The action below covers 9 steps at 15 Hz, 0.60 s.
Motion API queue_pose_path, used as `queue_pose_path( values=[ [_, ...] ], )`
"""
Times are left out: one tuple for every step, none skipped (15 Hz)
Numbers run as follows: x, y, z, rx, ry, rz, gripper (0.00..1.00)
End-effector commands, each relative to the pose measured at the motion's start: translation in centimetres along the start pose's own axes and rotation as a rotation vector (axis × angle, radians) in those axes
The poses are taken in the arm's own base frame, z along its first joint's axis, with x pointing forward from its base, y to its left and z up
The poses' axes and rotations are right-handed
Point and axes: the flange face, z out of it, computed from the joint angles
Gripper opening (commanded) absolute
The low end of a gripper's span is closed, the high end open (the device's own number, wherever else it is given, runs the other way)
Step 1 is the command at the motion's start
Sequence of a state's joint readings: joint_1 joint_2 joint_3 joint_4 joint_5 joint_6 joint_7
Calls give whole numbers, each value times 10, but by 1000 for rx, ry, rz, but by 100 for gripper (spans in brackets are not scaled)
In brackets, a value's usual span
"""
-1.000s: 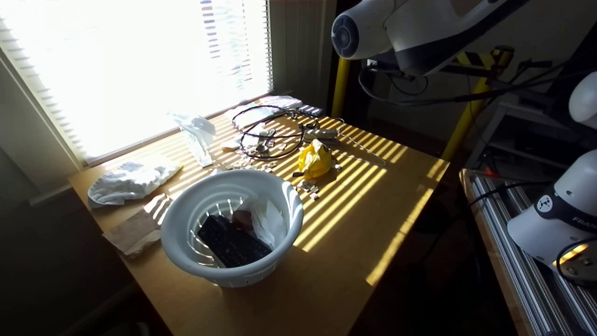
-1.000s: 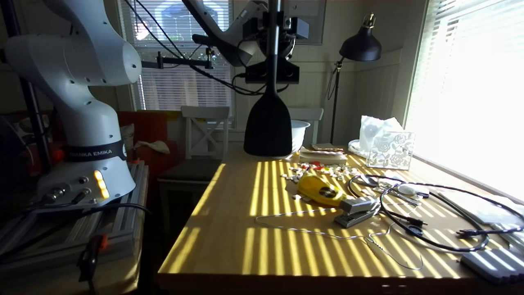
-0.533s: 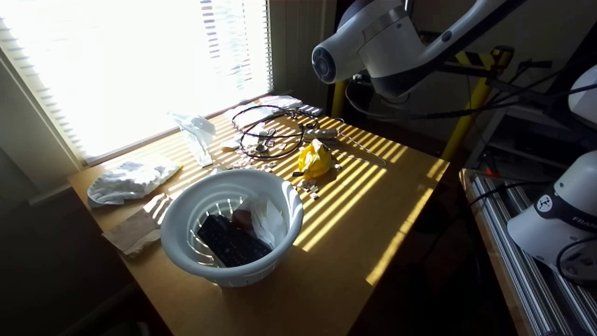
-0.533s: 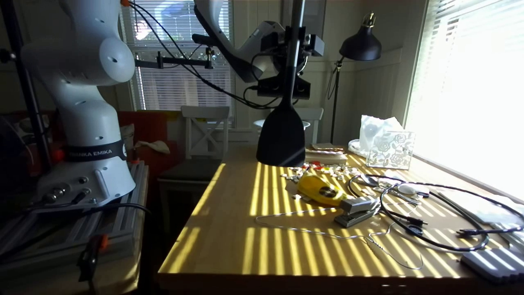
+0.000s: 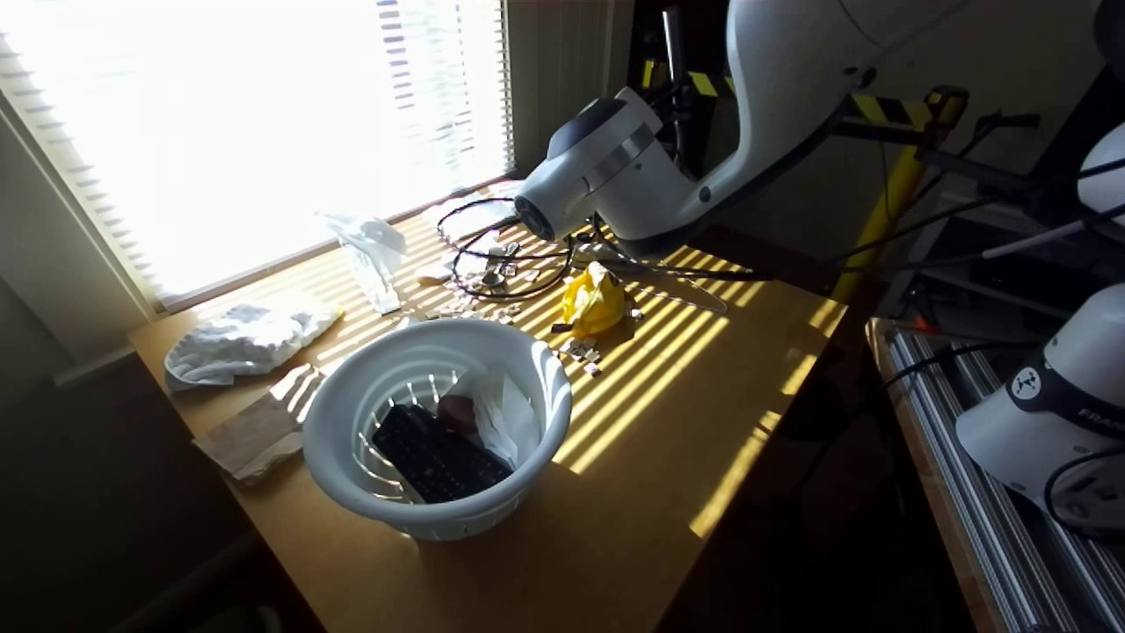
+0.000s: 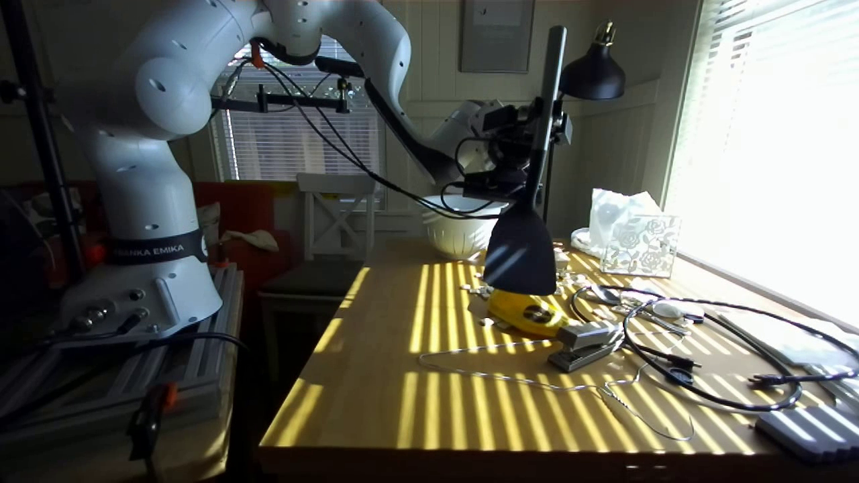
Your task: Move the black spatula to the right.
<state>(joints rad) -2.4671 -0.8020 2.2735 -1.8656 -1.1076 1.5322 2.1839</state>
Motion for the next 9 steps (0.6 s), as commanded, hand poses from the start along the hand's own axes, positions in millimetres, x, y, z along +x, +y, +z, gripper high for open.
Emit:
queue_pose_path(
  values=[
    [3,-9,-12,10,7,1,6],
    [0,-14,-19,19,9,1,24],
    [-1,-14,-20,21,13,5,24],
    [-1,-12,-20,19,16,6,24],
    [1,-11,-18,15,18,8,24],
    [2,-11,-16,14,19,10,24],
    [-1,-13,-15,-6,19,17,6],
    [-6,-17,-20,-12,-12,28,6],
    [-11,-22,-26,15,-57,47,6]
  ],
)
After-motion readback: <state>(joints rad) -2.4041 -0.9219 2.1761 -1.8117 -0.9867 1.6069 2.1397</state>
